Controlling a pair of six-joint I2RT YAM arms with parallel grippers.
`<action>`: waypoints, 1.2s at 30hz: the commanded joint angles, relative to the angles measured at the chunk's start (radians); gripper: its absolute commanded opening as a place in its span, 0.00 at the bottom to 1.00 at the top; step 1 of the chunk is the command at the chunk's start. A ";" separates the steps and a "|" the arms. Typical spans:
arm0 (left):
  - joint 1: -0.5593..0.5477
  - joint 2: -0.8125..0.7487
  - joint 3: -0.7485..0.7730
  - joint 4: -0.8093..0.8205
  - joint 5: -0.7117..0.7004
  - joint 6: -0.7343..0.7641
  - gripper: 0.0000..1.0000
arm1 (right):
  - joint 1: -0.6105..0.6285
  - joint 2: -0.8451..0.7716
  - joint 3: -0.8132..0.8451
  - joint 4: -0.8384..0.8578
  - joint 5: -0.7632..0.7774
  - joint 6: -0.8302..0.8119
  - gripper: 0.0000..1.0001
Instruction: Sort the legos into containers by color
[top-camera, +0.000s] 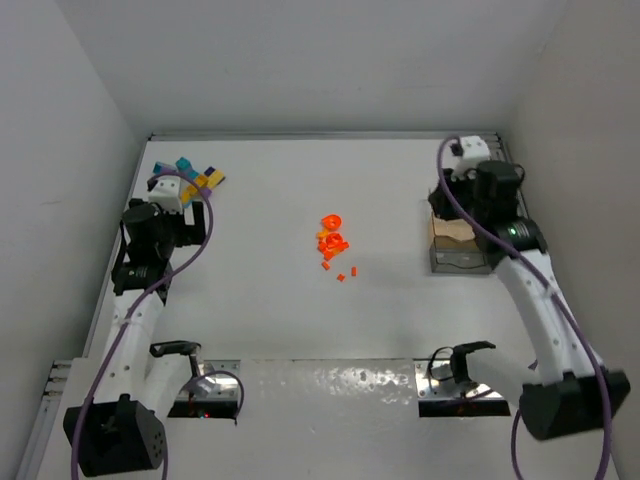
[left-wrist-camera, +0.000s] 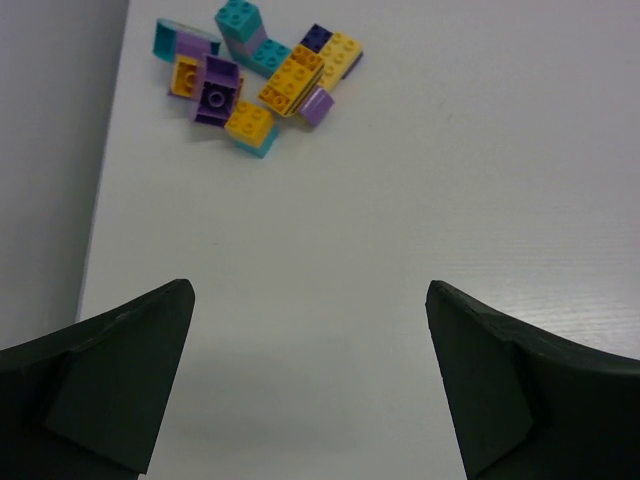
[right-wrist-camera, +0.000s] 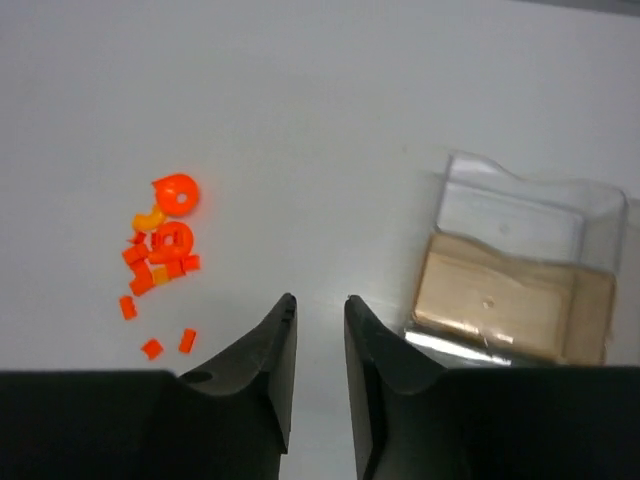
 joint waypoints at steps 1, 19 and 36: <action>0.000 -0.013 0.047 -0.054 0.148 -0.003 1.00 | 0.134 0.206 0.116 -0.088 0.034 -0.086 0.27; -0.004 0.051 0.038 -0.105 0.146 -0.080 1.00 | 0.527 0.586 -0.057 0.176 0.201 0.410 0.49; -0.004 0.095 -0.002 -0.027 0.145 -0.054 1.00 | 0.544 0.763 -0.043 0.185 0.238 0.502 0.41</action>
